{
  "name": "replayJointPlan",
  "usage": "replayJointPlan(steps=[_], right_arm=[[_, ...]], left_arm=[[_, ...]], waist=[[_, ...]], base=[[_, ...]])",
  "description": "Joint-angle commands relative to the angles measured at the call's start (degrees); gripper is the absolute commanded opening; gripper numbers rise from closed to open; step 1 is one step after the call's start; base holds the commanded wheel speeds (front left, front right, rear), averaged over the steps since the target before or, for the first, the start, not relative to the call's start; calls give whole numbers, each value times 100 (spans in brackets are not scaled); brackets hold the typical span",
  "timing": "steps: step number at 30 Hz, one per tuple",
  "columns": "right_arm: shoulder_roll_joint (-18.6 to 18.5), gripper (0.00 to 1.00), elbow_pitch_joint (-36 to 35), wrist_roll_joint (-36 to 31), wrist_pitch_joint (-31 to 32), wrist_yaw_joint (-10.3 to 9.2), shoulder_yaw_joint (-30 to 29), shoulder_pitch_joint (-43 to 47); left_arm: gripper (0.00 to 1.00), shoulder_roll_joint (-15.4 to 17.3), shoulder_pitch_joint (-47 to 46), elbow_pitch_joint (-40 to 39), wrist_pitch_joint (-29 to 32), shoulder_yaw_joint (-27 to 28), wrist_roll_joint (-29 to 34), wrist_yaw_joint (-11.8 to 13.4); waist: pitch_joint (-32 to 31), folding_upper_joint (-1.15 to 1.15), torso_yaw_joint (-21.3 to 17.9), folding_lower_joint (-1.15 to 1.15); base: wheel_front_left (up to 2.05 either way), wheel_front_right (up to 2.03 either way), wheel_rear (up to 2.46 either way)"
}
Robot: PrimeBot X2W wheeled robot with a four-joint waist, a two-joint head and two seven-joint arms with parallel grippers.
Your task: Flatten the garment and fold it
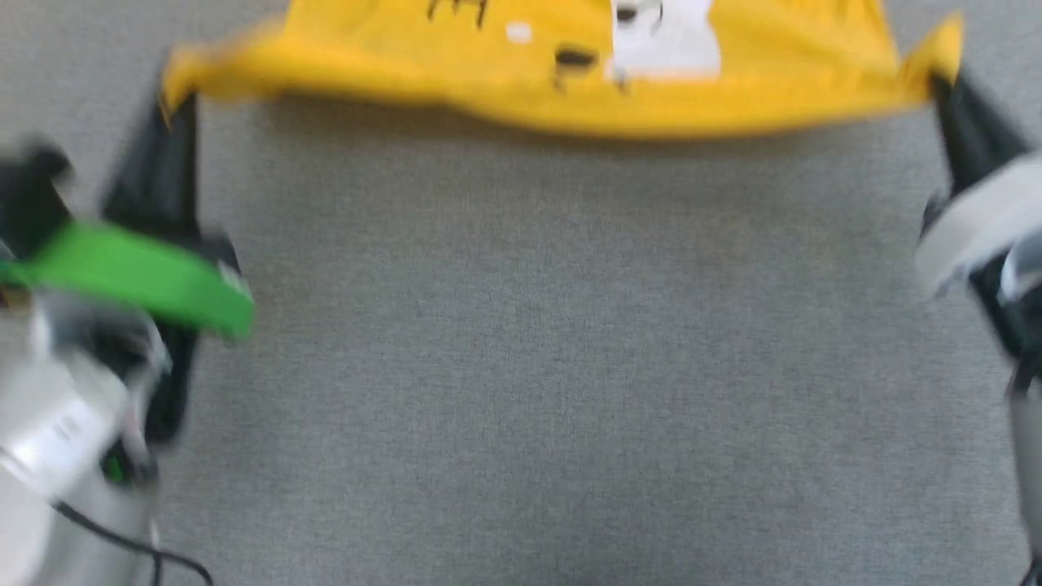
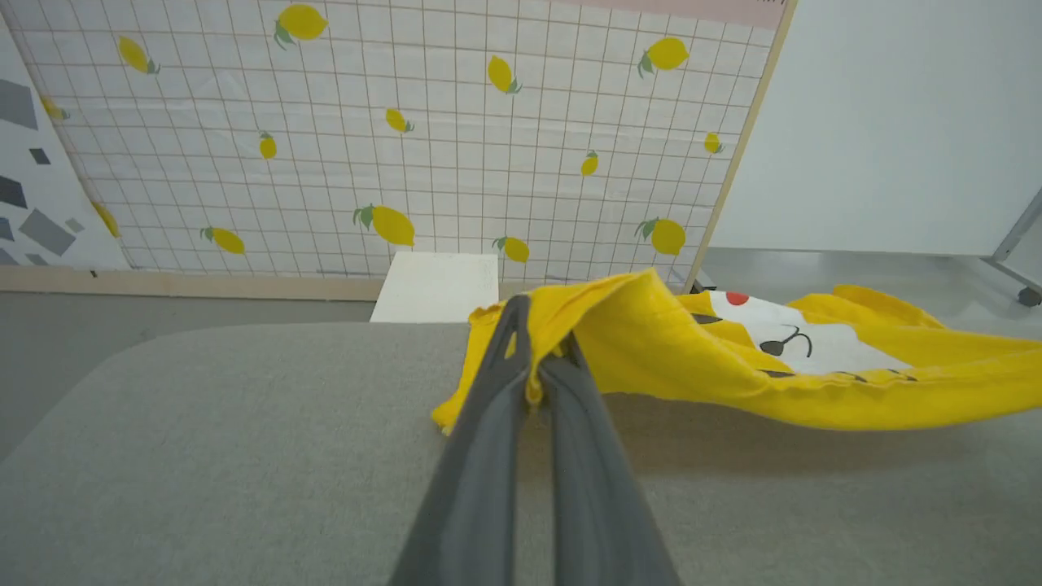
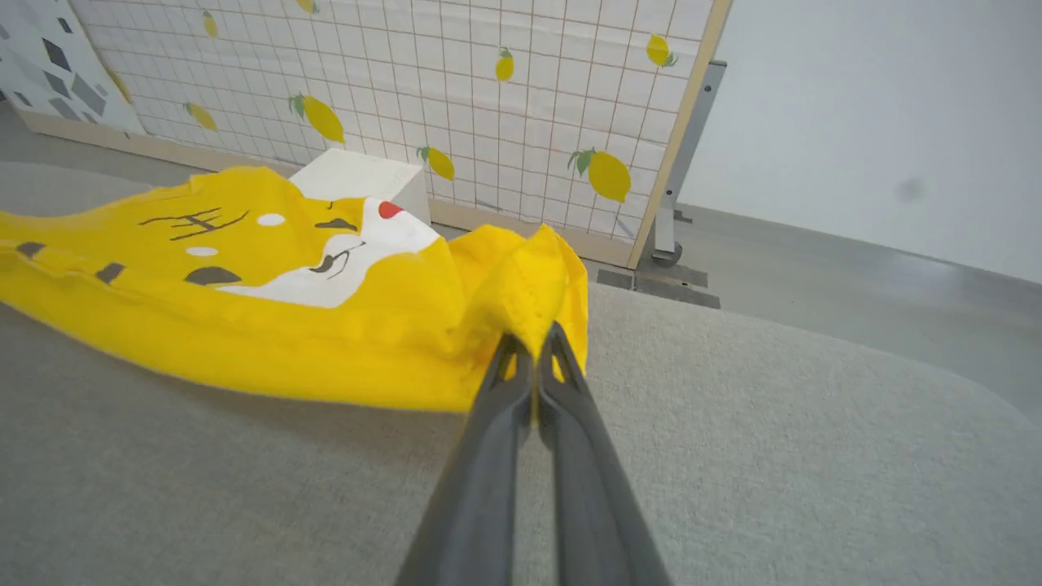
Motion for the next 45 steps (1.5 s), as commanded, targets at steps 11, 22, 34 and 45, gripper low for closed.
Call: replayJointPlan(steps=[11,22,34,45], right_arm=[[545,0,-476,-87,38,-8,-672,2226],[1015,0,-779,-19,476,-8,-985,3842],[858,0,-1313,411,1917,-8,-937,5127],[787,0,-1962,606,2161,-8,-1353,5428]], left_arm=[[0,-68,2529,-64,810,-464,-301,750],[0,113,3655,78,1856,-1014,-869,629],[0,467,4344,-263,2666,-1154,-1360,679],[0,899,4750,-999,2620,-581,-1599,852]], waist=[[-804,0,105,0],[-1356,0,241,0],[-1786,0,350,0],[-1837,0,380,0]], base=[[0,0,0],[0,0,0],[0,0,0],[0,0,0]])
